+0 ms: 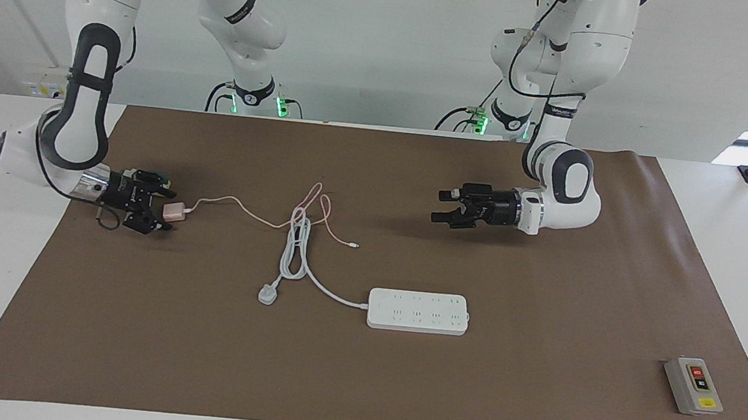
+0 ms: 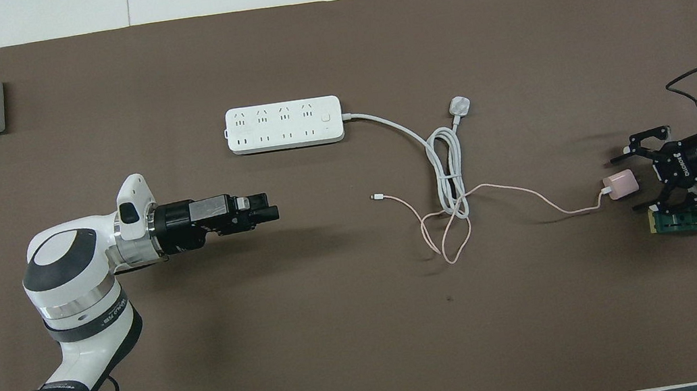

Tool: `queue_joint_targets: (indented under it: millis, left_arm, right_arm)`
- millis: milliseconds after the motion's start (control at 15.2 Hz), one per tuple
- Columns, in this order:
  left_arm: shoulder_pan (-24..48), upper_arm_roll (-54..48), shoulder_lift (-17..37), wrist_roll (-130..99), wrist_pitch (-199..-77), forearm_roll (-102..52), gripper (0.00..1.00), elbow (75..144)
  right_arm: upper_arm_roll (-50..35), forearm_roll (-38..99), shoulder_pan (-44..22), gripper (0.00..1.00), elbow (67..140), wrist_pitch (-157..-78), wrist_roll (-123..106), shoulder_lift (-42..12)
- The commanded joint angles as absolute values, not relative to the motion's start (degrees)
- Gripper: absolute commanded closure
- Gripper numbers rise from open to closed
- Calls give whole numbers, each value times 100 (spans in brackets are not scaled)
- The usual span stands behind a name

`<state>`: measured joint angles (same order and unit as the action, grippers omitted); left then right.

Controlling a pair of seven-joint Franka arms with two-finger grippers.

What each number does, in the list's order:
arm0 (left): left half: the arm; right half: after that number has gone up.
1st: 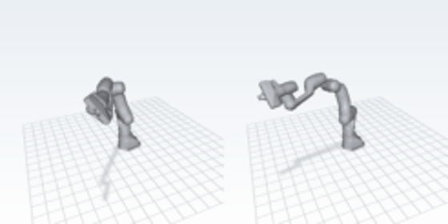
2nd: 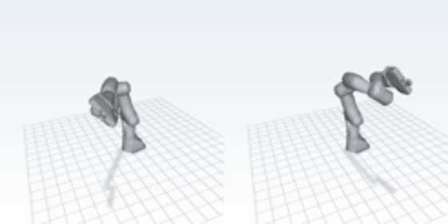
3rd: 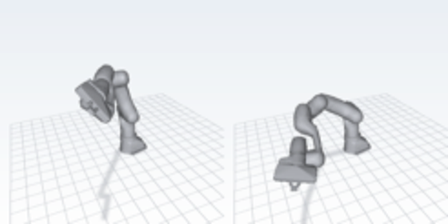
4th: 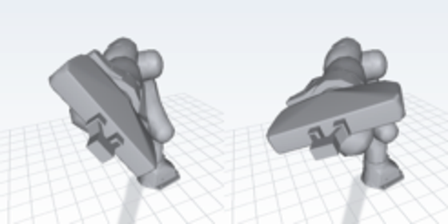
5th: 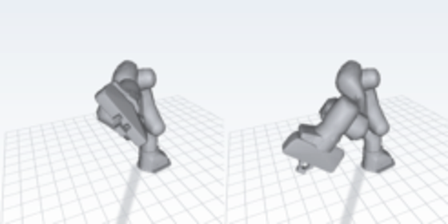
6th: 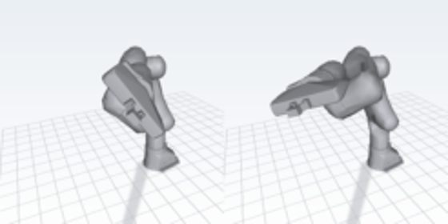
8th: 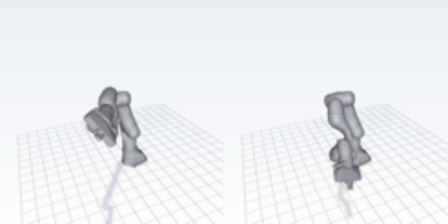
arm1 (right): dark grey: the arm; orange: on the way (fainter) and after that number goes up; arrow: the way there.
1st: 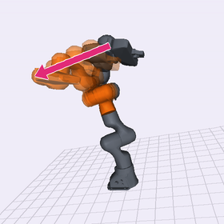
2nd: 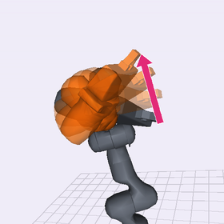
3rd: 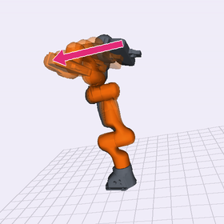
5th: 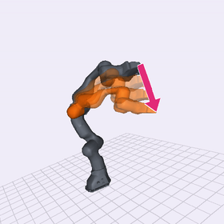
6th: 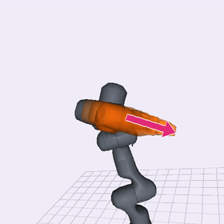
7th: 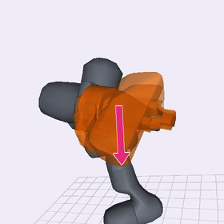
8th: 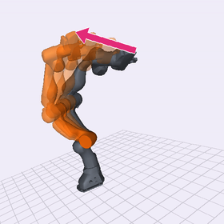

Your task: Plug charger into power strip

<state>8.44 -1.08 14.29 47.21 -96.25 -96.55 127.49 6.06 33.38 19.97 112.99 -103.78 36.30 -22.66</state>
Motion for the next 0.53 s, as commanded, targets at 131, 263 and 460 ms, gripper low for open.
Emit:
queue_joint_targets:
  millis: [131, 263, 460]
  left_arm:
    - [993, -62, 1591, 4649, -9668, -9800, 0, 12560]
    - [993, -62, 1608, 4641, -9668, -9809, 0, 12533]
    - [993, -62, 1643, 4649, -9668, -9809, 0, 12472]
  right_arm:
    - [589, 3243, 2065, 5, 11382, -10468, 3401, -2224]
    - [589, 3243, 2074, 39, 11373, -10450, 3401, -2224]
    - [589, 3243, 2083, 73, 11356, -10415, 3393, -2224]
